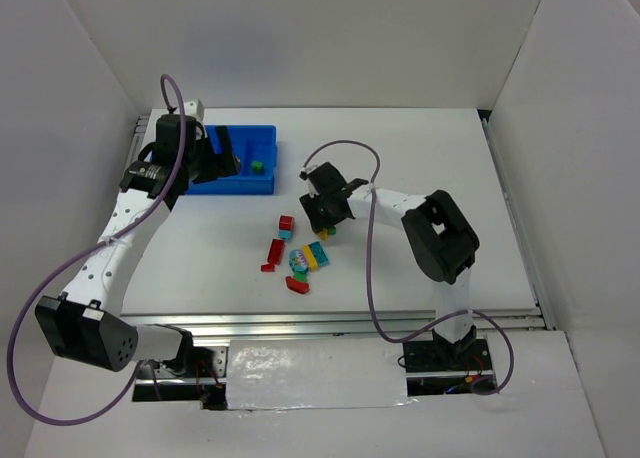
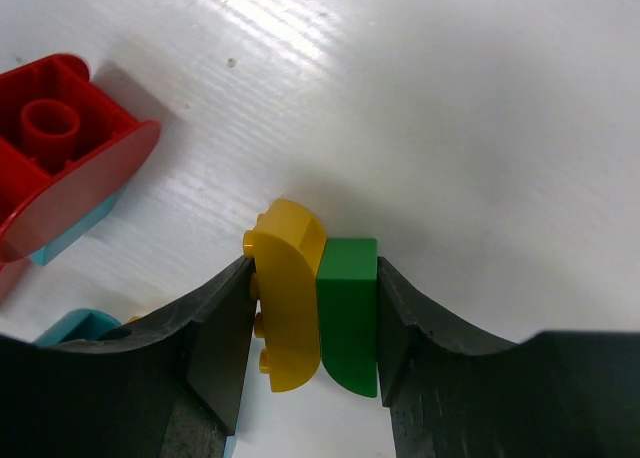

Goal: Sort the legos into containers by color

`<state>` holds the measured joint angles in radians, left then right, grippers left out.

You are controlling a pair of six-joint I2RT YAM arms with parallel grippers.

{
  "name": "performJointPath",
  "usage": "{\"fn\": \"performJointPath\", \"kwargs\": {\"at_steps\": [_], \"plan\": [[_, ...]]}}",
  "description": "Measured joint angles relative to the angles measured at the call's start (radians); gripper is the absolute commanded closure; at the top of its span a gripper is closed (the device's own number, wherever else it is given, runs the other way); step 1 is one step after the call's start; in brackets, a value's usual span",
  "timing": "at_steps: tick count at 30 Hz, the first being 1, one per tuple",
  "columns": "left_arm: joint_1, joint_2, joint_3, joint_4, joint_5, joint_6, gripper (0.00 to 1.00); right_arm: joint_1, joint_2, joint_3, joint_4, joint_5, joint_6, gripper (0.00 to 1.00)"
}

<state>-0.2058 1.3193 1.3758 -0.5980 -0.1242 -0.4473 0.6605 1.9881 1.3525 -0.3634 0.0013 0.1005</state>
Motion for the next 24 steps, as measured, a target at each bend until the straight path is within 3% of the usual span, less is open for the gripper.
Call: {"fn": "performJointPath", "kwargs": {"at_steps": [2, 6, 16, 24], "plan": [[0.0, 0.0, 0.0, 0.002, 0.027, -0.005, 0.01, -0.006, -0.006, -0.003, 0.004, 0.021, 0.019, 0.98], [0.0, 0.005, -0.011, 0.044, 0.152, -0.048, 0.01, -0.023, -0.076, -0.05, 0.015, 0.047, 0.055, 0.98], [-0.028, 0.072, -0.143, 0.327, 0.586, -0.3, 0.02, -0.028, -0.6, -0.294, 0.245, -0.126, 0.138, 0.98], [-0.14, 0.163, -0.154, 0.482, 0.739, -0.425, 0.09, -0.02, -0.673, -0.314, 0.363, -0.201, 0.204, 0.96]]}}
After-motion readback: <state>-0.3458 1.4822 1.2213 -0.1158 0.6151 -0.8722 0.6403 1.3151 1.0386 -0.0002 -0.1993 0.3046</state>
